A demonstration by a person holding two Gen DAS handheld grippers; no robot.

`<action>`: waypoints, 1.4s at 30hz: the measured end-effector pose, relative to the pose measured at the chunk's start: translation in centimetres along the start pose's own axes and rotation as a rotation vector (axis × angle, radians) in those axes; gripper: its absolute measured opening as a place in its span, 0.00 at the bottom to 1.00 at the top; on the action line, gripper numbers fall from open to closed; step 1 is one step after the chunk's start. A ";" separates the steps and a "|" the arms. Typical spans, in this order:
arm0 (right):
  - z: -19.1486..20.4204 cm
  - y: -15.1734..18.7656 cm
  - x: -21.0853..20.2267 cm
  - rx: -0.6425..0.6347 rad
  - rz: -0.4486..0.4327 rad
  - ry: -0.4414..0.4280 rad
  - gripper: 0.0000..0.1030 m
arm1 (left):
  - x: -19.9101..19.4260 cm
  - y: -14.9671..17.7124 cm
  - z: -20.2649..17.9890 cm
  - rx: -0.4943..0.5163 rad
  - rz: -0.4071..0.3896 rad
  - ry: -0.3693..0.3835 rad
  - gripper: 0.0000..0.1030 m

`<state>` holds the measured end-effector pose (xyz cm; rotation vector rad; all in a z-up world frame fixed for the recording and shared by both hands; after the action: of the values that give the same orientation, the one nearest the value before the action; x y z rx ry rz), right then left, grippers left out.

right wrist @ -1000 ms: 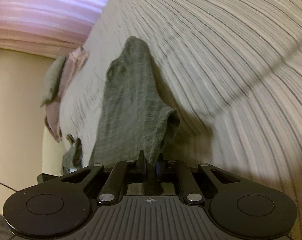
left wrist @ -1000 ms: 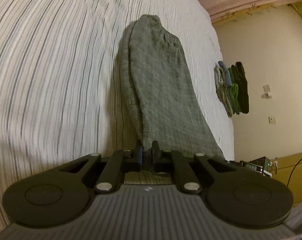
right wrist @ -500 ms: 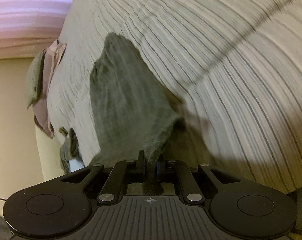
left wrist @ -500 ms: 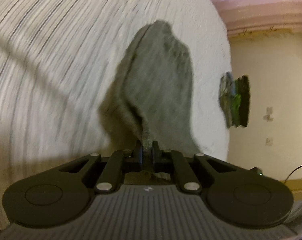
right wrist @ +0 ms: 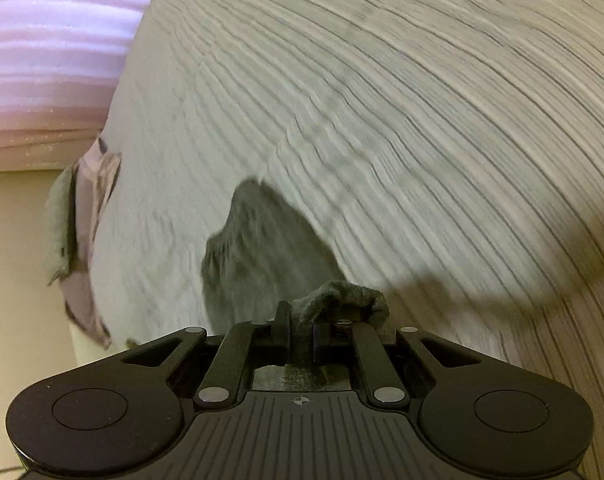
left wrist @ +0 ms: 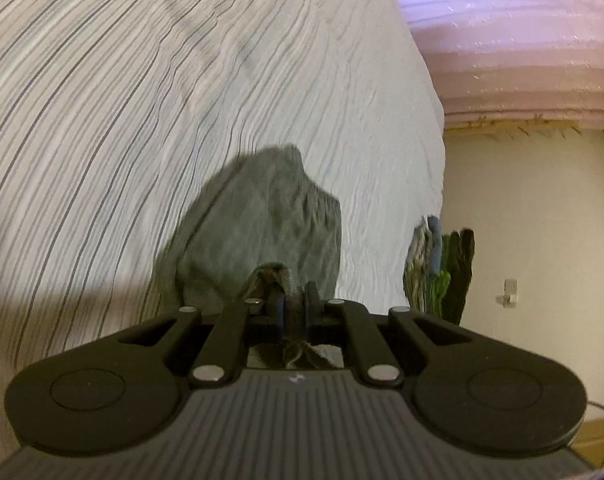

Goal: Fold clothes

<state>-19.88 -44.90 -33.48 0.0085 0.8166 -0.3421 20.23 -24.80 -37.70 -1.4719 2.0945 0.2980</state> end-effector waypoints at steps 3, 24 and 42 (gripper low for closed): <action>0.0 -1.4 2.6 0.003 -0.045 0.028 0.07 | 2.9 -1.5 0.6 -0.045 -0.009 -0.037 0.06; -2.1 0.0 2.8 -0.466 -0.221 -0.015 0.67 | 4.5 -4.2 -0.8 0.287 -0.044 -0.055 0.55; -0.7 -0.5 6.1 -0.496 -0.243 -0.126 0.04 | 7.4 -3.4 -1.2 0.482 -0.035 -0.015 0.02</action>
<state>-16.67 -47.06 -38.29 -0.5746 0.7606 -0.3570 21.14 -32.50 -40.35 -1.2057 1.9467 -0.1998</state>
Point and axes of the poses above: each gripper's, at about its wrist camera, not at the fingertips, and x roughly the way its jaws point, z to its left, y to its underside, the point moved 3 cm from there along x, roughly the way its jaws point, and after that the axes turned 15 degrees about -z, right-handed, at the moved point
